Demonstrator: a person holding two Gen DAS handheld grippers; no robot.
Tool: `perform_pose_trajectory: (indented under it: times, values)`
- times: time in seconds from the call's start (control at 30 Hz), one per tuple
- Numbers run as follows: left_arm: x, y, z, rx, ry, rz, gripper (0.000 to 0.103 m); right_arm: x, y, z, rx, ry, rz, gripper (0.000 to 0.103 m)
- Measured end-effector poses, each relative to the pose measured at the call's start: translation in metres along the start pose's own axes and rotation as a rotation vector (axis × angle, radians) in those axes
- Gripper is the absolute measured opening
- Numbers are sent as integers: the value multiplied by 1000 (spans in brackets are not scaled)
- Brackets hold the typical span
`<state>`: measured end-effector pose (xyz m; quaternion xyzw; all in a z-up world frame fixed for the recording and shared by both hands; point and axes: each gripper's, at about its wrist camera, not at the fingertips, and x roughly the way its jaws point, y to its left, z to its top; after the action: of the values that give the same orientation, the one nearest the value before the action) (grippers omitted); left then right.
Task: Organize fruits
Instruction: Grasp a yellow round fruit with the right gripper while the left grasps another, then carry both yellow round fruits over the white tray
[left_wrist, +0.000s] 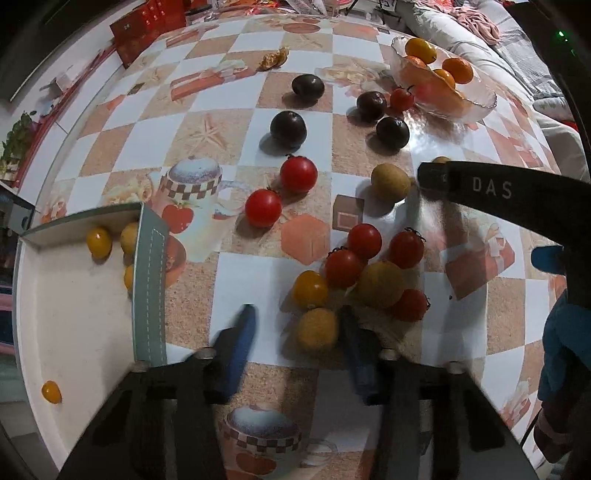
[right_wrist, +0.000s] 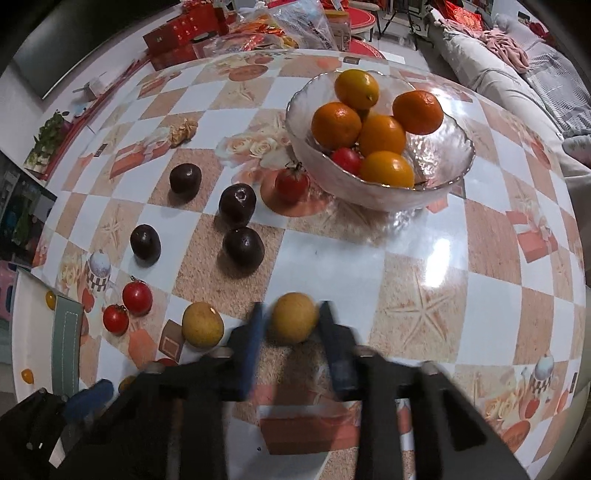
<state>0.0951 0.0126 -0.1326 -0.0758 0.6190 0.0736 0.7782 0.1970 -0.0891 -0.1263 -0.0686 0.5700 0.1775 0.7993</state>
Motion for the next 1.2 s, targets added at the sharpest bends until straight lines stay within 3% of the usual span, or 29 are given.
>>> perform_pose_trajectory:
  times: [0.17, 0.73, 1.2]
  values:
    - [-3, 4, 0, -7, 0, -21, 25, -7, -5, -6, 26, -5, 28, 27]
    - [-38, 16, -23, 32, -37, -91, 25, -49, -20, -65, 130, 18, 104, 27]
    - [-76, 36, -28, 37, -91, -118, 25, -73, 8, -78, 111, 14, 132, 27]
